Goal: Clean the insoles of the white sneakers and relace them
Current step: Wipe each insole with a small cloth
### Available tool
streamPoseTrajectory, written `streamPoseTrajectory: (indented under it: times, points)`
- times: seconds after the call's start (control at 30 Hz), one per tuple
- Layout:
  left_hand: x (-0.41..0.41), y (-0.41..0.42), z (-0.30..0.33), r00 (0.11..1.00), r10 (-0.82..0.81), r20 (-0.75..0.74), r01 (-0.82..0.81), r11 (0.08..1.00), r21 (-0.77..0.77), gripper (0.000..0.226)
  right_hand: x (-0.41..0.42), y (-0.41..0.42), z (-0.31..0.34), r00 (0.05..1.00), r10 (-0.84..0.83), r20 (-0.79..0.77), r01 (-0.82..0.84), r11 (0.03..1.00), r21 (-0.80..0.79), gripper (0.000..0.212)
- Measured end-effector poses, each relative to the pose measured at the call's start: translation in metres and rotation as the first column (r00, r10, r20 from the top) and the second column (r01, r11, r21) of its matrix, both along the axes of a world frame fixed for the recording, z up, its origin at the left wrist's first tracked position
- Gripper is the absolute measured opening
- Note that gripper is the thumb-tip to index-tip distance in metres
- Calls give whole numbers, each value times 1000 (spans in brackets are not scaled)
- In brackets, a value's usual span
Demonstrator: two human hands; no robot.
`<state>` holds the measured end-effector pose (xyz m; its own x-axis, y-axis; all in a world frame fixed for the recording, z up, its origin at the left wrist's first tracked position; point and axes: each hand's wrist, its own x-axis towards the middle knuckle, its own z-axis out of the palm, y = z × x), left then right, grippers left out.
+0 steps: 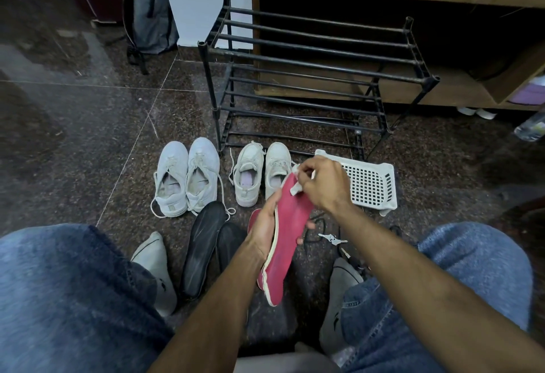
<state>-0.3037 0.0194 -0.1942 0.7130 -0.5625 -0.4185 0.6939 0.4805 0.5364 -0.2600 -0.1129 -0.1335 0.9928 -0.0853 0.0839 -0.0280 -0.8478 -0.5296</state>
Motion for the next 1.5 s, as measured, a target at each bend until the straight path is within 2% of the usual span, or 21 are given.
streamPoseTrajectory:
  times: [0.07, 0.17, 0.23, 0.37, 0.53, 0.7, 0.83, 0.87, 1.03, 1.17, 1.23, 1.43, 1.5]
  points:
    - [-2, -1, -2, 1000, -28, 14, 28, 1000, -13, 64, 7, -2, 3, 999, -37, -5, 38, 999, 34, 9]
    - [-1, 1, 2, 1000, -24, 0, 24, 1000, 17, 61, 2, 3, 4, 981, 171, -88, -161, 981, 110, 9]
    - [-1, 0, 3, 1000, -20, 3, 20, 999, 45, 60, -1, 2, 3, 965, 247, -88, -241, 968, 73, 11]
    - [-4, -2, -1, 999, -46, 17, 46, 998, 33, 66, 12, -9, 4, 998, 64, -25, -64, 998, 14, 11]
    - [2, -5, 5, 1000, -10, 18, 10, 1000, -2, 60, -4, 3, 2, 969, 247, 17, -248, 966, 73, 11]
    - [-1, -6, 1, 999, -47, -2, 47, 999, 11, 64, 2, -6, 0, 999, 37, 39, -37, 999, 9, 13]
    - [3, -5, -1, 1000, 7, -16, -6, 1000, 10, 60, -16, 7, 1, 948, 317, -3, -317, 948, 5, 12]
    - [3, -4, -1, 1000, 14, -23, -14, 1000, 8, 59, -17, 7, 1, 943, 333, -19, -333, 943, -22, 13]
    - [4, -2, -5, 998, 16, -56, -16, 1000, 7, 64, -7, -5, 4, 993, 106, -51, -112, 986, -127, 14]
    - [10, -1, 2, 980, 166, -110, -158, 985, 75, 57, -29, 17, -5, 941, 224, -255, -257, 961, -104, 13]
    - [13, 2, 0, 969, 210, -131, -204, 977, 54, 60, -38, 21, -9, 926, 240, -292, -283, 952, -116, 14]
    - [11, -4, 11, 974, 209, -92, -209, 978, 9, 56, -20, 19, 2, 996, 45, -83, -59, 983, -172, 19]
    - [12, -3, 16, 976, 197, -96, -196, 980, 13, 56, -16, 21, 4, 997, 3, -74, -17, 984, -179, 19]
